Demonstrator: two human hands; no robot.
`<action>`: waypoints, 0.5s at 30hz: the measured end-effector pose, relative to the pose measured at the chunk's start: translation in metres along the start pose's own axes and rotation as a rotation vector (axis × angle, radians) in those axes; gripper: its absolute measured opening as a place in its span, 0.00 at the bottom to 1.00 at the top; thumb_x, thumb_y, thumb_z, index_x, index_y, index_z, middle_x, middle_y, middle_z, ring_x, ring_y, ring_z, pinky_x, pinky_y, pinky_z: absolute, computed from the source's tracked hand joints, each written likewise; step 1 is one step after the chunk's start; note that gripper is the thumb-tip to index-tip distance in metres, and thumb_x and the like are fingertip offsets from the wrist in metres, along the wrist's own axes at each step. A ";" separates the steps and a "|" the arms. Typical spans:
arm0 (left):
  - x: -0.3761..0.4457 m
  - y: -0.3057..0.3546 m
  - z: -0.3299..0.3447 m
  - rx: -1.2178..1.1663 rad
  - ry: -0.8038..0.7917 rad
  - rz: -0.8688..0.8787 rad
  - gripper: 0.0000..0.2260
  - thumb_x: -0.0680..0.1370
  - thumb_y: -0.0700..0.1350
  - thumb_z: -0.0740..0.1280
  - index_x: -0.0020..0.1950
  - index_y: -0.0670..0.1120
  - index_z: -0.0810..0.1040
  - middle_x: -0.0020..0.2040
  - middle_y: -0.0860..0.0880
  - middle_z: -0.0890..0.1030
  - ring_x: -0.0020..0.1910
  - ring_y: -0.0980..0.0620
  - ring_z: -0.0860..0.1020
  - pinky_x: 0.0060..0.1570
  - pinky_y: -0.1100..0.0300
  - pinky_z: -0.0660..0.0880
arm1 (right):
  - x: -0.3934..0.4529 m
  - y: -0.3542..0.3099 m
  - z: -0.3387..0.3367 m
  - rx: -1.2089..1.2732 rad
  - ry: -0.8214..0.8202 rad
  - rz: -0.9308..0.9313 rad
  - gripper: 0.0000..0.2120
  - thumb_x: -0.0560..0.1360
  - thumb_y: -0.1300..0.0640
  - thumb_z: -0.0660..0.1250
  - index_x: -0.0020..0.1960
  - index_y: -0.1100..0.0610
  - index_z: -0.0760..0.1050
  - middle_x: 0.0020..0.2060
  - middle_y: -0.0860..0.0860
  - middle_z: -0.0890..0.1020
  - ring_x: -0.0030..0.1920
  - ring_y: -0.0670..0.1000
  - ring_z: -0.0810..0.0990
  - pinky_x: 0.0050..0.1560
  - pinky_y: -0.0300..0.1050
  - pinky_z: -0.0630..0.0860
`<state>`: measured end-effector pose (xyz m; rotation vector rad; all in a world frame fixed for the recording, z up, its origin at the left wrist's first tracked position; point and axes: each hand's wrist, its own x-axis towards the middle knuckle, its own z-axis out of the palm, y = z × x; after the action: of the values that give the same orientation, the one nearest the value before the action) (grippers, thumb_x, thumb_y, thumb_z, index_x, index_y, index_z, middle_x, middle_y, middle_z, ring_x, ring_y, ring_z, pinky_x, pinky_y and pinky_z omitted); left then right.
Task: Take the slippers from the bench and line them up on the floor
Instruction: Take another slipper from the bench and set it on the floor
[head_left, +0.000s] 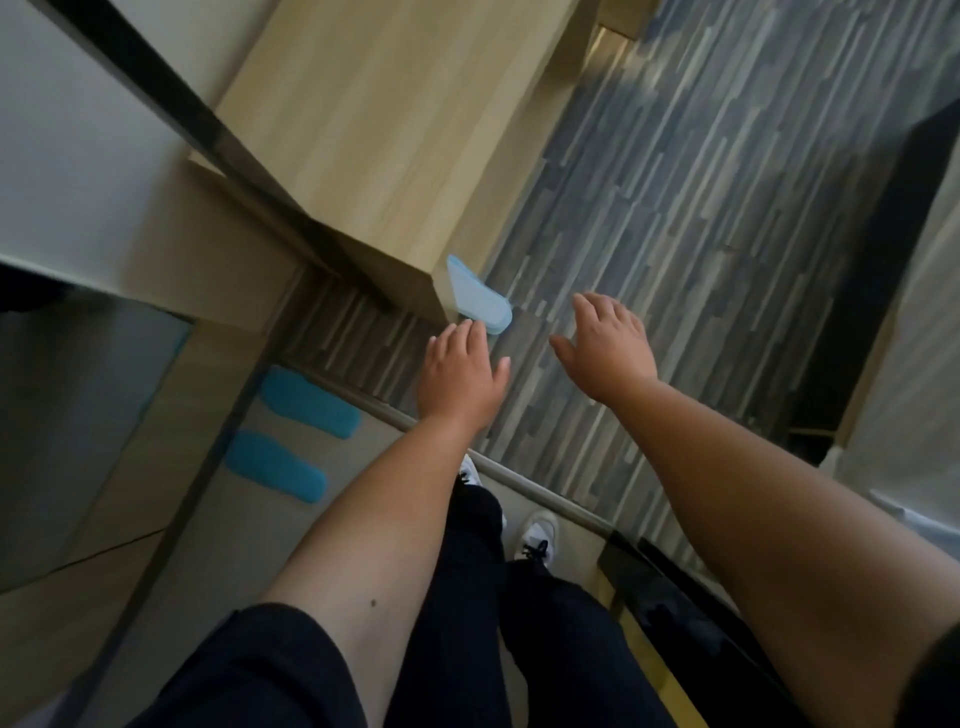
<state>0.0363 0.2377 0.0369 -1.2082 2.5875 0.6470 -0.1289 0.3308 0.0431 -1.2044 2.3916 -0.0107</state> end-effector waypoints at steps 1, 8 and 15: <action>0.008 -0.002 0.004 -0.017 0.000 -0.011 0.27 0.80 0.55 0.56 0.75 0.42 0.59 0.75 0.43 0.64 0.75 0.45 0.61 0.75 0.48 0.56 | 0.007 0.002 0.003 0.004 -0.003 0.005 0.31 0.79 0.41 0.56 0.76 0.57 0.57 0.74 0.56 0.65 0.75 0.57 0.60 0.75 0.54 0.56; 0.093 -0.026 0.065 -0.199 -0.058 -0.175 0.26 0.80 0.54 0.57 0.74 0.43 0.60 0.74 0.42 0.65 0.72 0.43 0.65 0.68 0.49 0.65 | 0.099 0.015 0.068 0.057 -0.063 0.043 0.31 0.80 0.41 0.55 0.76 0.57 0.57 0.73 0.57 0.66 0.74 0.58 0.63 0.74 0.57 0.60; 0.179 -0.059 0.190 -0.382 -0.115 -0.423 0.25 0.80 0.54 0.59 0.73 0.43 0.63 0.71 0.40 0.69 0.69 0.41 0.70 0.63 0.48 0.70 | 0.217 0.032 0.179 0.071 -0.119 -0.061 0.28 0.80 0.42 0.56 0.73 0.58 0.62 0.70 0.59 0.70 0.70 0.60 0.67 0.69 0.56 0.64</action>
<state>-0.0319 0.1739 -0.2142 -1.7055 2.0704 1.1008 -0.1917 0.2195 -0.2099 -1.2099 2.2327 -0.0411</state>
